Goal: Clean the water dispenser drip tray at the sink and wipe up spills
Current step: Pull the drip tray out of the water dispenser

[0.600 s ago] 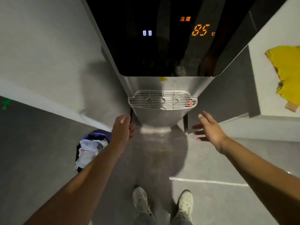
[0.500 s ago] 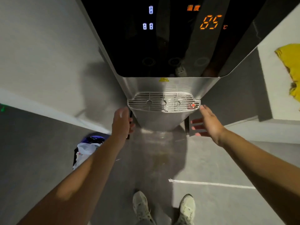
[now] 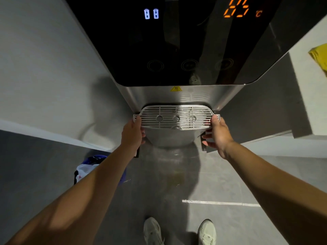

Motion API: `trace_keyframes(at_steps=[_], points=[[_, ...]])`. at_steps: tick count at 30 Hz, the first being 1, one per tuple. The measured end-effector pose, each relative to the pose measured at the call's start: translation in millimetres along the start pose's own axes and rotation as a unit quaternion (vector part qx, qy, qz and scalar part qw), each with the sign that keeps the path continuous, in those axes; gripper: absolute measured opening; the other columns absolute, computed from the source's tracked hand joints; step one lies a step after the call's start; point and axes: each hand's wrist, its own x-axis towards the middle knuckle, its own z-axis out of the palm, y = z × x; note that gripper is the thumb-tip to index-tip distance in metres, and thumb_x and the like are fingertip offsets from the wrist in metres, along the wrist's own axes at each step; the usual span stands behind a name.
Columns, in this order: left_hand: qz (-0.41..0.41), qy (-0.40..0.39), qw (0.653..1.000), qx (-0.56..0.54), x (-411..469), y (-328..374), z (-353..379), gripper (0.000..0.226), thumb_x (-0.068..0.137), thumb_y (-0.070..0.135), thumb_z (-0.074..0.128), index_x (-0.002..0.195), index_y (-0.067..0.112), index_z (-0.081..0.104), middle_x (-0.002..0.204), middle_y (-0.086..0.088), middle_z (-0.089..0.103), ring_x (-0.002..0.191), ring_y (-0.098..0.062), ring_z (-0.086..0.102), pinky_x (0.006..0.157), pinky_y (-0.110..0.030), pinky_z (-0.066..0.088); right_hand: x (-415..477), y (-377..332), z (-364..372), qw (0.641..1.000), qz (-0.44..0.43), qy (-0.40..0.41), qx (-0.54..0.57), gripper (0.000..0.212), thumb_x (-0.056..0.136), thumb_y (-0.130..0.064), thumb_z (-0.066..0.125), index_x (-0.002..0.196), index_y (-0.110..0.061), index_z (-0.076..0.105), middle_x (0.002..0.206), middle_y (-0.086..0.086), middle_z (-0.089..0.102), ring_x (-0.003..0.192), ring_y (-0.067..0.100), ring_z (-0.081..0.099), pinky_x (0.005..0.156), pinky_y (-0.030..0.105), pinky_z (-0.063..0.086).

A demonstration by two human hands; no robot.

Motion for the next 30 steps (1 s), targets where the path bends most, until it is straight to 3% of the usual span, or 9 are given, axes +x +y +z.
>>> trace_keyframes(at_steps=[5, 11, 18, 22, 26, 30], points=[[0.008, -0.012, 1.0, -0.006, -36.9, -13.8, -12.5, 0.027, 0.107, 0.041, 0.04, 0.097, 0.034, 0.064, 0.089, -0.006, 0.069, 0.078, -0.019, 0.065, 0.065, -0.035, 0.057, -34.6, 19.3, -11.9, 1.0, -0.01, -0.017, -0.024, 0.037, 0.108, -0.052, 0.027, 0.121, -0.026, 0.049, 0.095, 0.007, 0.059, 0.073, 0.02, 0.053, 0.063, 0.032, 0.05], [0.017, -0.006, 0.998, -0.068, -122.3, 0.2, -34.0, 0.025, 0.107, 0.03, 0.045, 0.092, 0.029, 0.066, 0.081, -0.008, 0.063, 0.066, -0.016, 0.059, 0.049, -0.021, 0.052, -124.7, 28.8, -44.2, 1.0, -0.01, -0.016, -0.021, 0.034, 0.106, -0.053, 0.029, 0.115, -0.028, 0.05, 0.099, 0.008, 0.061, 0.074, 0.021, 0.054, 0.064, 0.032, 0.048], [0.024, -0.045, 0.994, -0.098, -248.6, 38.0, -65.0, 0.019, 0.106, 0.029, 0.051, 0.103, 0.022, 0.068, 0.086, -0.01, 0.067, 0.068, -0.017, 0.06, 0.053, -0.025, 0.051, -268.6, 32.6, -101.6, 0.999, -0.006, 0.017, 0.045, 0.032, 0.106, -0.052, 0.037, 0.109, -0.03, 0.059, 0.096, 0.007, 0.064, 0.072, 0.02, 0.056, 0.066, 0.035, 0.048], [-0.006, -0.059, 0.995, -0.082, -314.1, 56.7, -67.5, 0.023, 0.102, 0.039, 0.057, 0.101, 0.02, 0.07, 0.085, -0.004, 0.073, 0.069, -0.013, 0.067, 0.057, -0.027, 0.056, -339.6, 39.1, -141.7, 0.995, -0.021, 0.046, 0.082, 0.033, 0.106, -0.051, 0.041, 0.11, -0.027, 0.063, 0.092, 0.006, 0.066, 0.073, 0.02, 0.056, 0.065, 0.035, 0.049], [0.008, -0.087, 0.993, -0.073, -374.7, 75.0, -51.8, 0.021, 0.099, 0.041, 0.062, 0.094, 0.023, 0.071, 0.075, 0.003, 0.075, 0.069, -0.013, 0.068, 0.06, -0.029, 0.06, -394.0, 45.2, -193.1, 0.989, -0.032, 0.083, 0.119, 0.029, 0.105, -0.048, 0.045, 0.102, -0.027, 0.065, 0.086, 0.005, 0.064, 0.066, 0.018, 0.054, 0.062, 0.034, 0.047], [0.038, -0.11, 0.992, -0.054, -428.2, 93.6, -12.1, 0.023, 0.098, 0.043, 0.062, 0.096, 0.022, 0.072, 0.08, 0.002, 0.079, 0.07, -0.014, 0.071, 0.063, -0.032, 0.059, -431.3, 56.6, -257.4, 0.983, -0.047, 0.107, 0.144, 0.03, 0.102, -0.052, 0.048, 0.094, -0.031, 0.067, 0.083, 0.006, 0.062, 0.061, 0.015, 0.054, 0.059, 0.031, 0.047]])
